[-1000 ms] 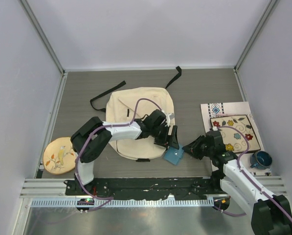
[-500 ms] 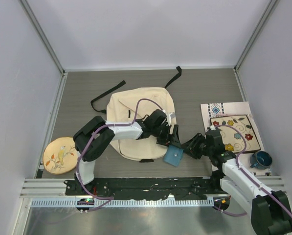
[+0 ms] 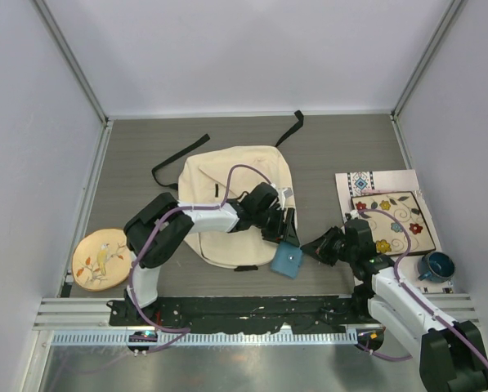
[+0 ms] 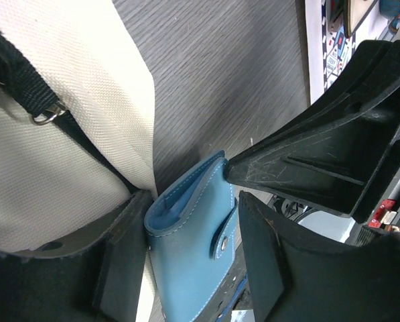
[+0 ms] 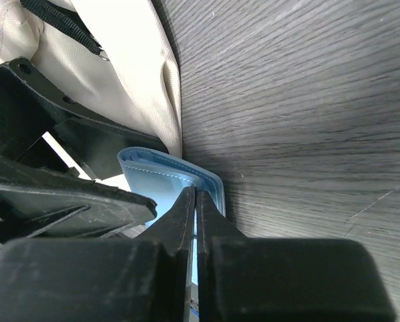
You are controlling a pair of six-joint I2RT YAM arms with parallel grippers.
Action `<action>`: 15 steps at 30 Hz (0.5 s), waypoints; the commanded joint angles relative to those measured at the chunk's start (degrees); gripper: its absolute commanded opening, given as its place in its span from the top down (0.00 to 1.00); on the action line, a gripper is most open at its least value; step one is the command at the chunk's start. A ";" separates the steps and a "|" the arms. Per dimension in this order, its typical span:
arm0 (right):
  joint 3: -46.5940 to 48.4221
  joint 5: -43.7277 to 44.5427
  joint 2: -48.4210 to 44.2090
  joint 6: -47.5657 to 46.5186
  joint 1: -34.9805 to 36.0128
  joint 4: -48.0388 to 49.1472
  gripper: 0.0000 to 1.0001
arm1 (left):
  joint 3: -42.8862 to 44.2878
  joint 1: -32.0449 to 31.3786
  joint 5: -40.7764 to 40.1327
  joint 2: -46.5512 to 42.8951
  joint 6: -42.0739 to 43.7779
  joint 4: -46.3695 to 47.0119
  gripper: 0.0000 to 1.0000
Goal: Pack the student bag
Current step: Pick up the personal item from the center of the board.
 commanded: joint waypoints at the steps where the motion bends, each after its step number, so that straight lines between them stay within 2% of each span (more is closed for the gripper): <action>1: -0.30 -1.88 -0.12 0.34 0.07 3.97 0.99 | -0.42 -0.97 1.89 2.05 -0.60 0.18 0.46; 6: -0.21 -0.83 -0.55 0.69 0.07 3.18 0.99 | -0.59 -0.88 2.50 1.88 -0.60 0.35 0.58; 7: -0.30 -0.31 -0.55 0.78 0.07 3.01 0.99 | -0.50 -0.88 2.94 1.70 -0.52 0.44 0.65; 12: -0.65 0.05 -0.55 1.40 0.07 3.36 0.99 | -0.33 -0.80 3.30 1.00 -0.34 0.35 0.84; 13: -0.56 0.05 -0.73 1.31 0.07 3.27 0.98 | 0.02 -0.80 3.30 1.00 -0.25 0.00 0.93; 15: -0.04 0.92 -1.52 0.18 -0.02 1.43 0.87 | 0.20 -0.62 2.51 0.30 0.27 -1.14 1.00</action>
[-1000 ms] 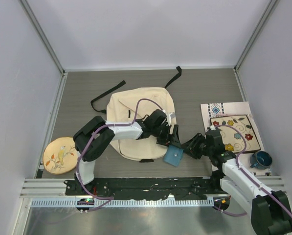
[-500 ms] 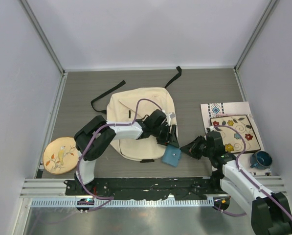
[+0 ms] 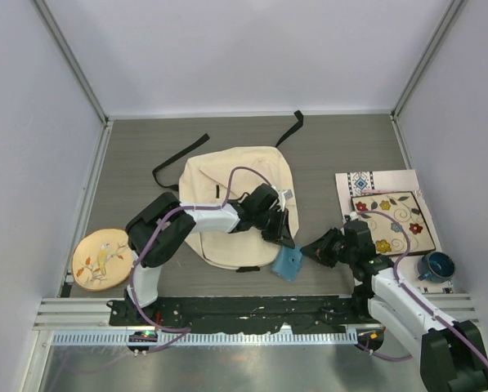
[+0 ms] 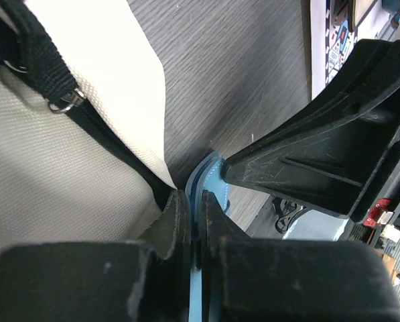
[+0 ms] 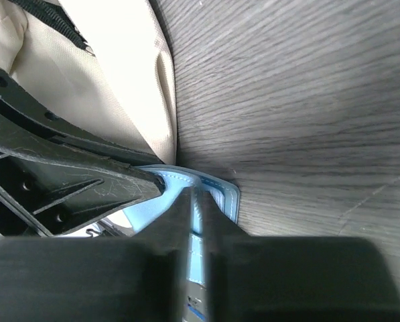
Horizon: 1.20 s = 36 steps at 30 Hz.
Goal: Pack the student bag
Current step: Pick up the personal item from the center of the board.
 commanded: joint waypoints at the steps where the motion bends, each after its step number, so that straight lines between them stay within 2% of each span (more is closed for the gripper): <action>1: 2.08 1.93 -2.98 -0.96 0.05 -0.27 0.73 | 0.44 -0.51 1.15 -0.82 1.24 -1.56 1.00; 3: 3.75 5.88 -5.27 -3.50 -0.04 -5.63 0.59 | 0.97 0.10 0.10 -2.40 2.12 -4.71 1.00; 4: 5.24 7.02 -7.63 -4.22 0.05 -7.04 0.44 | 1.75 0.45 -0.17 -3.19 3.08 -5.77 1.00; 8: 6.93 8.01 -11.07 -5.98 -0.04 -9.52 0.29 | 3.16 2.65 -1.31 -8.28 5.19 -10.69 1.00; 10: 6.58 4.68 -10.99 -5.98 -0.13 -8.03 0.28 | 3.60 4.41 -2.10 -11.45 5.46 -11.49 1.00; 16: 4.73 -10.16 -6.52 -4.05 -0.04 6.54 0.27 | 3.35 8.54 -1.58 -16.98 5.20 -11.06 1.00; 19: 5.52 -14.04 -3.79 -3.17 -0.04 13.58 0.25 | 3.34 9.42 -0.53 -18.05 4.41 -9.47 1.00; 28: 7.37 -17.39 4.73 -0.71 0.05 25.10 0.24 | 2.38 9.95 2.99 -18.14 0.72 -2.37 0.99; 36: 6.93 -19.59 7.90 3.51 0.40 35.91 0.26 | 1.85 10.30 4.49 -17.17 -1.92 2.04 0.97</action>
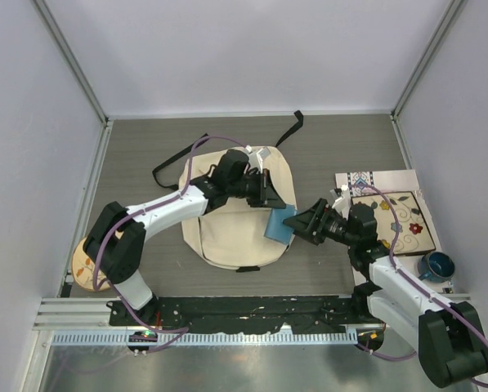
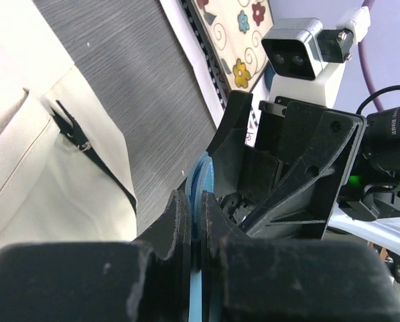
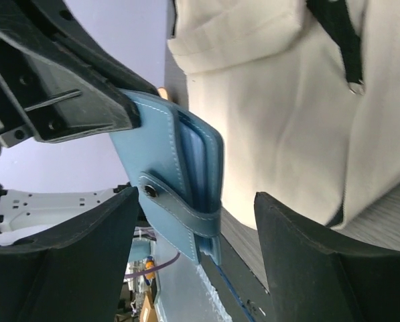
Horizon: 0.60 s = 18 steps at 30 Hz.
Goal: Pack the student bag
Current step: Pick up the personal item from the center of the board.
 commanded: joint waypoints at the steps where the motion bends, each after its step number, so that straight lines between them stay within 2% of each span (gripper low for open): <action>1: 1.86 -3.16 0.65 3.07 0.38 11.09 0.28 | 0.01 0.42 2.78 -0.28 -2.34 6.41 0.97; 2: 1.86 -3.42 1.00 3.77 0.29 12.84 0.31 | -0.08 0.42 2.96 -0.19 -2.86 6.77 0.97; 3: 1.86 -3.51 1.00 4.13 0.29 13.29 0.41 | -0.25 0.42 3.05 0.25 -3.13 7.12 0.96; 5: 1.77 -3.42 1.09 4.57 0.38 14.25 0.53 | -0.43 0.60 2.79 0.43 -3.31 7.38 0.94; 6: 1.42 -3.60 0.92 4.74 0.38 14.78 0.61 | -0.60 0.60 2.52 0.43 -3.39 7.30 0.89; 8: 1.33 -3.95 1.09 5.62 0.38 16.27 0.70 | -0.60 0.68 2.17 0.69 -3.39 7.12 0.86; 11: 0.80 -3.86 0.91 6.50 0.38 18.12 0.85 | -0.51 0.69 1.38 0.87 -2.87 5.89 0.72; 12: 0.89 -3.78 0.83 6.50 0.38 18.04 0.90 | -0.52 0.69 1.03 0.96 -2.35 5.54 0.61; 13: 0.89 -3.69 0.56 6.42 0.38 18.04 0.91 | -0.60 0.77 0.59 0.87 -2.08 4.50 0.56; 14: 0.89 -3.43 0.48 6.42 0.38 17.95 0.94 | -0.60 0.77 -0.11 0.43 -1.55 3.88 0.47; 15: 0.72 -3.25 0.30 6.24 0.38 17.95 0.99 | -0.60 0.77 -0.46 0.26 -0.77 3.26 0.42; 16: 0.89 -2.99 0.12 6.07 0.38 16.99 0.99 | -0.60 0.77 -0.99 -0.01 -0.24 1.86 0.37; 18: 1.50 -0.97 -0.23 4.75 0.46 13.93 0.99 | -0.34 1.21 -3.97 -1.32 1.17 -0.51 0.13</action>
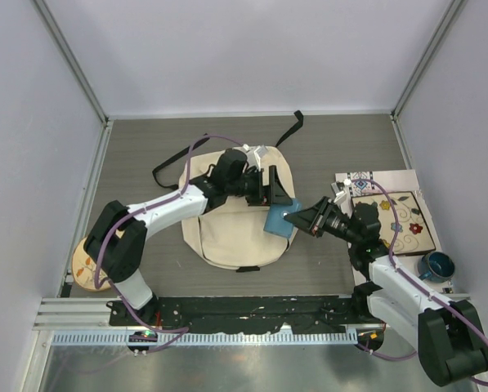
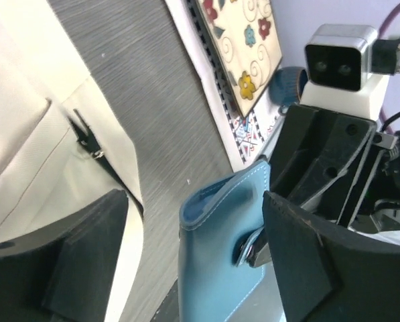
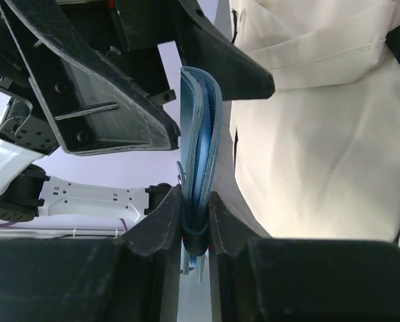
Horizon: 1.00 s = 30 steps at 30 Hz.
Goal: Pack the student bag
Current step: Pick up the personal item from the center of the board, then place the personal item in the student bag.
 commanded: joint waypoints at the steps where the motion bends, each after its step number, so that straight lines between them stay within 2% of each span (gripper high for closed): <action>1: 1.68 2.77 -1.67 -3.59 0.27 -3.86 0.99 | 0.21 0.43 -5.37 -2.48 4.49 -6.72 0.06; 2: 2.03 4.00 -2.20 -4.83 0.27 -6.26 0.99 | 0.47 1.21 -9.39 -4.06 5.38 -8.49 0.00; 5: 3.17 9.36 -4.83 -8.88 0.35 -15.93 0.99 | 1.87 3.05 -16.18 -6.17 10.55 -15.87 0.00; 7: 3.61 12.35 -6.15 -10.46 0.35 -20.32 0.99 | 3.01 3.76 -23.65 -7.23 13.55 -21.65 0.01; 11: 3.70 13.15 -7.83 -10.56 0.35 -21.05 0.99 | 9.33 4.82 -33.24 -5.84 24.95 -28.71 0.00; 15: 3.88 13.15 -7.04 -10.03 0.35 -20.35 0.99 | 15.40 5.00 -38.69 -1.71 30.25 -33.37 0.00; 16: 4.05 13.15 -6.86 -10.03 0.35 -19.91 0.99 | 16.89 5.00 -39.48 0.74 30.26 -36.25 0.00; 18: 4.23 13.24 -6.60 -9.95 0.35 -19.82 0.99 | 20.33 4.91 -39.14 2.69 29.13 -39.78 0.08; 20: 4.41 13.50 -6.51 -9.86 0.44 -19.73 0.99 | 20.69 4.91 -37.22 4.10 27.63 -40.23 0.12; 30: 4.05 13.24 -5.72 -8.63 0.35 -17.80 0.99 | 19.81 4.47 -35.88 4.46 12.07 -40.16 0.15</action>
